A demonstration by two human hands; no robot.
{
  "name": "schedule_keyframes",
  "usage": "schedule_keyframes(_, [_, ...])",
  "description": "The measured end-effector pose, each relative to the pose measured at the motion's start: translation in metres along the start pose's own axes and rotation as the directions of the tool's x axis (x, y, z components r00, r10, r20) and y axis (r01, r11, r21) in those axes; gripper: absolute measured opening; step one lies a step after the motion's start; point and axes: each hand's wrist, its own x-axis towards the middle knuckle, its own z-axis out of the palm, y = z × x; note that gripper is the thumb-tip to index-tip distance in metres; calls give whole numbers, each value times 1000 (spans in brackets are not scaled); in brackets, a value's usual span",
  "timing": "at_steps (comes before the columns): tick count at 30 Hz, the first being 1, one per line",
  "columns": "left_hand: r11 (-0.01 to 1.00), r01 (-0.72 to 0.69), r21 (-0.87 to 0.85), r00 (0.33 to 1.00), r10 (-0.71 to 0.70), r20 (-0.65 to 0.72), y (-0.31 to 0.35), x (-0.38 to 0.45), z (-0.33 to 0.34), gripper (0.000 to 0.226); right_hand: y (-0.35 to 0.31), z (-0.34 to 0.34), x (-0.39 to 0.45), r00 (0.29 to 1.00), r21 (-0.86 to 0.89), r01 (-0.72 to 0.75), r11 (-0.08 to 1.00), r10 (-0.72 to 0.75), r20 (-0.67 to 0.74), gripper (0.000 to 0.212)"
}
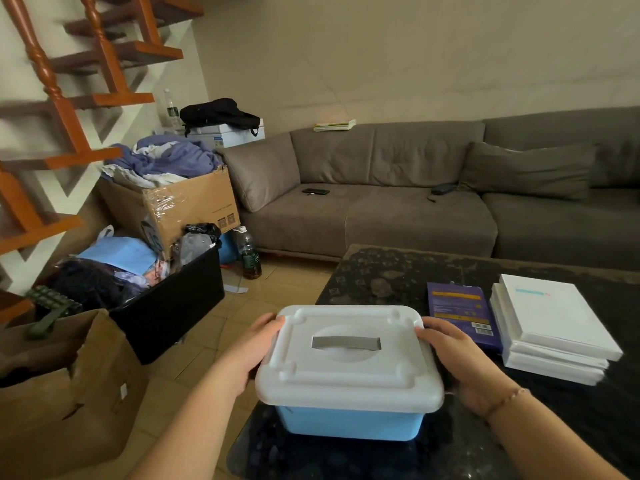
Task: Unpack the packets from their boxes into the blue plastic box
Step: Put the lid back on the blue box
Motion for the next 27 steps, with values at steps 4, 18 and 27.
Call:
schedule_keyframes(4, [986, -35, 164, 999, 38, -17, 14, 14, 2, 37, -10, 4, 12, 999, -100, 25, 995, -29, -32, 27])
schedule_keyframes(18, [992, 93, 84, 984, -105, 147, 10, 5, -16, 42, -11, -3, 17, 1000, -335, 14, 942, -9, 14, 37])
schedule_keyframes(27, [848, -121, 517, 993, 111, 51, 20, -6, -12, 27, -26, -4, 4, 992, -717, 110, 689, -122, 35, 31])
